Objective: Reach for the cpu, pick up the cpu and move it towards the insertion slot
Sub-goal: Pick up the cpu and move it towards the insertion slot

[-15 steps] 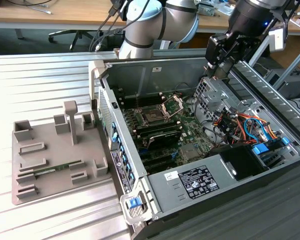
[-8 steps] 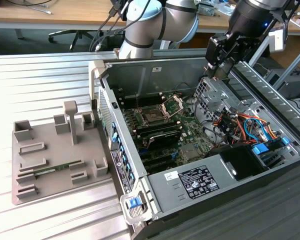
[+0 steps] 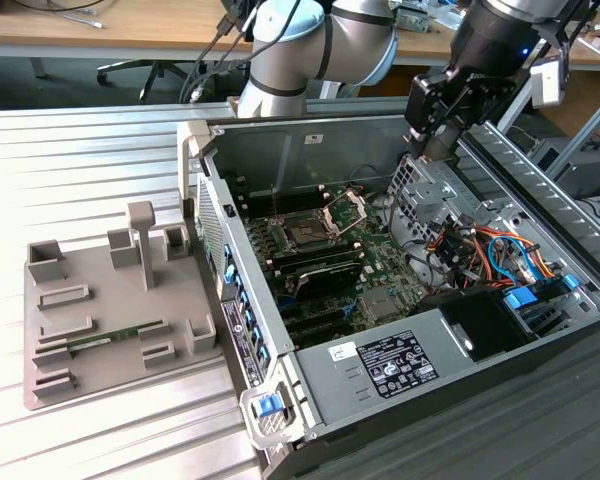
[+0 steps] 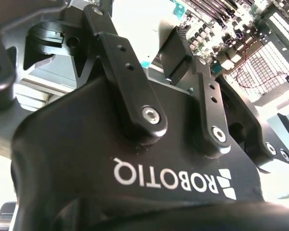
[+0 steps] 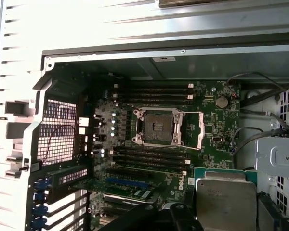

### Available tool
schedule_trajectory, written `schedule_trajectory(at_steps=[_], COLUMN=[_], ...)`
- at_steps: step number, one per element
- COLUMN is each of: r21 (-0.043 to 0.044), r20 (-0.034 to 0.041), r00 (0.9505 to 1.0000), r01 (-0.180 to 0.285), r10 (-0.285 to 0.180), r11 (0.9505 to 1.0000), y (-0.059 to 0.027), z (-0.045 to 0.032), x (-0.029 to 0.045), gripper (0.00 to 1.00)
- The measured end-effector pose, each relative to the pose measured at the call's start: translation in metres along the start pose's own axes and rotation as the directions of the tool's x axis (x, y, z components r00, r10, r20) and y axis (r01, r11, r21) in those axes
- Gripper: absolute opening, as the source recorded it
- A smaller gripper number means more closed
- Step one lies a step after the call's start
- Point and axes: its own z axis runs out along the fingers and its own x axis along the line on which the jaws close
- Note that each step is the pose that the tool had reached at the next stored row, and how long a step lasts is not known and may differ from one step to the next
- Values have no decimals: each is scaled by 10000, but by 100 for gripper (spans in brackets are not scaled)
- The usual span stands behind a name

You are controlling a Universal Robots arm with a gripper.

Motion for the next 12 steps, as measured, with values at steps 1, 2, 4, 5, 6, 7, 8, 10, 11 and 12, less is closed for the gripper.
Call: schedule_trajectory(at_steps=[1, 2, 4, 5, 6, 7, 8, 10, 11, 12], r21=[0, 0, 0, -1, -1, 0, -1, -1, 0, -1], r20=[0, 0, 0, 0, 0, 0, 0, 0, 0, 0], r00=[10000, 10000, 10000, 10000, 10000, 10000, 10000, 10000, 10000, 10000], r01=[-2, -1, -2, -2, -2, -2, -2, -2, -2, -2], r10=[2, 1, 2, 2, 2, 2, 2, 2, 2, 2], r11=[10000, 10000, 10000, 10000, 10000, 10000, 10000, 10000, 10000, 10000], y=[0, -1, -1, -1, -1, -2, -2, -2, -2, -3], z=[6, 12, 21, 29, 33, 37, 42, 51, 55, 62], x=[1, 2, 2, 2, 2, 2, 2, 2, 2, 3], gripper=[55, 55, 55, 55, 55, 55, 55, 55, 55, 55])
